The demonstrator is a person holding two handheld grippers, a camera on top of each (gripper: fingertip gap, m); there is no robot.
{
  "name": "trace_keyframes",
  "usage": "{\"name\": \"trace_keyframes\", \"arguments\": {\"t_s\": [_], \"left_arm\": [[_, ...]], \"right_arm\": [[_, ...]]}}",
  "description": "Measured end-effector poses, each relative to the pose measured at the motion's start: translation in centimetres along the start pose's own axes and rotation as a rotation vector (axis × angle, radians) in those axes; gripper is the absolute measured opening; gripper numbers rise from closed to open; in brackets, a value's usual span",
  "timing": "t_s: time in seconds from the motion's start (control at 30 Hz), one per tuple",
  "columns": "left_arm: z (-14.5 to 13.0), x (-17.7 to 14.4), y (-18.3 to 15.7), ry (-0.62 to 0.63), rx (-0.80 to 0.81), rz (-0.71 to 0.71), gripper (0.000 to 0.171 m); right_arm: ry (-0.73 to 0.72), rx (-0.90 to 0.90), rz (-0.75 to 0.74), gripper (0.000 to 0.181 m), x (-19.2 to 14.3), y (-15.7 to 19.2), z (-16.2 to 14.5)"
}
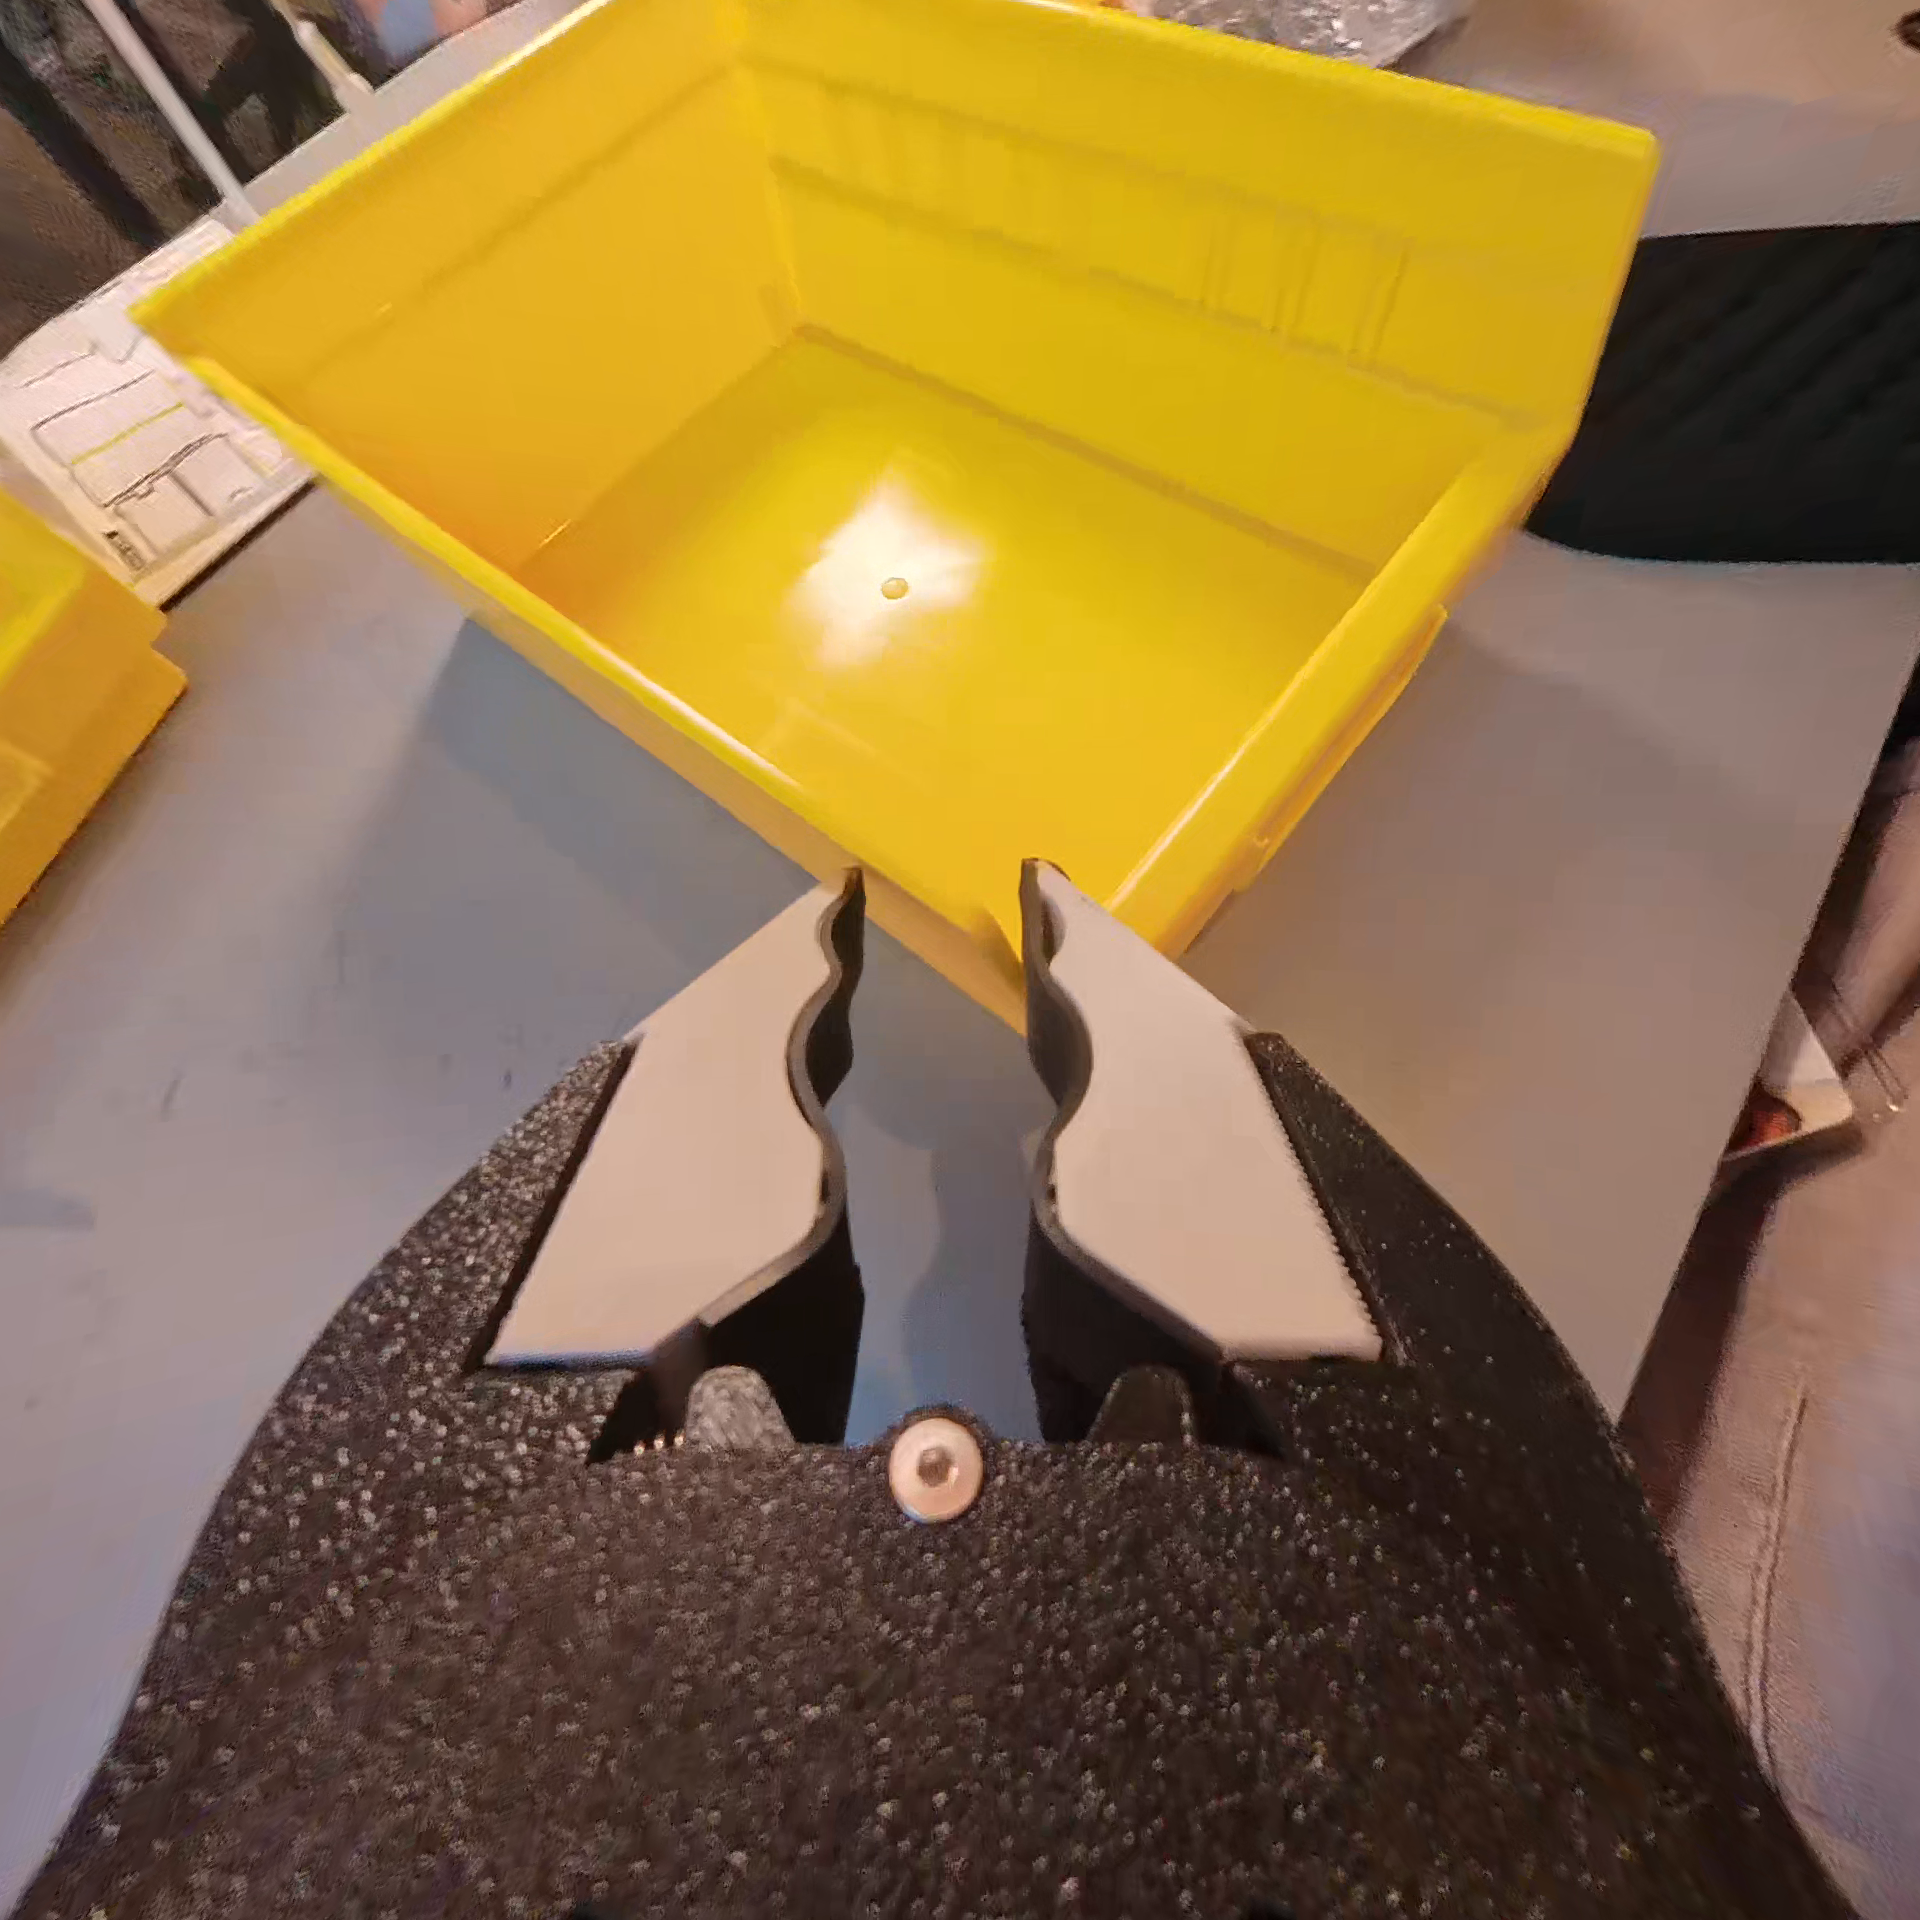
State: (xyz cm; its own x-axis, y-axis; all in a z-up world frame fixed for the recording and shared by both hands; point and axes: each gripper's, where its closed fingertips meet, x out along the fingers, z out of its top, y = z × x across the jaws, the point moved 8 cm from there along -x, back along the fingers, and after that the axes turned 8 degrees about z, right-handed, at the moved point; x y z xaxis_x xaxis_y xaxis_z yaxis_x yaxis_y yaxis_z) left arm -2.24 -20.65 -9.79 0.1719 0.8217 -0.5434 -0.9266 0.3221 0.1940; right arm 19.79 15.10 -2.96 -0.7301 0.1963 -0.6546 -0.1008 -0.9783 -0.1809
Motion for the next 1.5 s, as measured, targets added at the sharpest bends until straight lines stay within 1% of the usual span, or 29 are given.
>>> {"name": "trace_keyframes", "arguments": {"t_s": [0.1, 0.2, 0.27, 0.37, 0.47, 0.53, 0.6, 0.67, 0.7, 0.77, 0.83, 0.87, 0.93, 1.0, 1.03, 1.07, 1.17, 1.4, 1.5], "left_arm": [[-0.9, -0.4, 1.9, 0.008, -0.029, 0.150, 0.014], [-2.5, -1.8, 4.3, 0.020, -0.112, 0.266, 0.005], [-3.8, -3.1, 6.0, 0.021, -0.205, 0.316, 0.003], [-6.1, -5.6, 8.2, 0.018, -0.327, 0.427, 0.006], [-7.8, -7.9, 9.3, 0.035, -0.382, 0.541, 0.009], [-8.0, -9.2, 9.0, 0.052, -0.349, 0.592, 0.011], [-6.9, -10.6, 8.2, 0.018, -0.244, 0.629, 0.019], [-5.0, -11.7, 6.7, -0.035, -0.065, 0.601, 0.028], [-4.1, -11.8, 5.6, -0.053, 0.044, 0.537, 0.029], [-2.9, -11.1, 3.0, -0.044, 0.226, 0.336, 0.037], [-3.2, -9.3, 0.9, 0.061, 0.328, 0.097, 0.053], [-3.7, -8.3, 0.4, 0.131, 0.365, 0.035, 0.056], [-5.2, -6.2, -0.1, 0.270, 0.464, -0.038, 0.062], [-6.4, -4.4, -0.7, 0.356, 0.560, -0.083, 0.050], [-6.6, -3.9, -1.0, 0.372, 0.596, -0.107, 0.039], [-6.2, -3.4, -1.2, 0.353, 0.622, -0.090, 0.034], [-5.4, -2.1, -1.4, 0.341, 0.622, -0.063, 0.032], [-3.6, 1.1, -1.6, 0.310, 0.539, 0.133, 0.033], [-3.1, 1.8, -1.5, 0.287, 0.498, 0.159, 0.036]], "right_arm": [[-0.095, -0.044, 0.078, 0.061, -0.9, 4.2, 1.4], [-0.128, -0.077, 0.125, 0.061, -0.9, 7.5, 1.3], [-0.138, -0.079, 0.159, 0.060, -0.4, 9.0, 0.9], [-0.136, -0.069, 0.208, 0.060, 0.7, 10.3, 0.2], [-0.123, -0.068, 0.229, 0.059, 2.2, 10.6, 0.0], [-0.114, -0.070, 0.244, 0.059, 3.4, 10.6, 0.4], [-0.109, -0.075, 0.248, 0.058, 4.9, 10.4, 1.1], [-0.095, -0.083, 0.258, 0.057, 6.7, 10.1, 1.9], [-0.086, -0.088, 0.263, 0.057, 7.8, 10.0, 2.3], [-0.063, -0.098, 0.269, 0.057, 9.8, 9.5, 3.0], [-0.057, -0.085, 0.288, 0.057, 11.5, 9.1, 3.7], [-0.063, -0.074, 0.298, 0.057, 12.1, 9.0, 4.1], [-0.089, -0.053, 0.311, 0.057, 12.6, 9.0, 4.8], [-0.129, -0.043, 0.317, 0.057, 12.2, 9.2, 5.3], [-0.140, -0.046, 0.315, 0.056, 11.9, 9.3, 5.4], [-0.145, -0.051, 0.307, 0.056, 11.5, 9.4, 5.2], [-0.157, -0.053, 0.294, 0.056, 10.3, 9.5, 4.4], [-0.198, 0.004, 0.298, 0.056, 6.9, 9.8, 1.7], [-0.221, 0.033, 0.312, 0.056, 5.6, 10.3, 0.5]]}}
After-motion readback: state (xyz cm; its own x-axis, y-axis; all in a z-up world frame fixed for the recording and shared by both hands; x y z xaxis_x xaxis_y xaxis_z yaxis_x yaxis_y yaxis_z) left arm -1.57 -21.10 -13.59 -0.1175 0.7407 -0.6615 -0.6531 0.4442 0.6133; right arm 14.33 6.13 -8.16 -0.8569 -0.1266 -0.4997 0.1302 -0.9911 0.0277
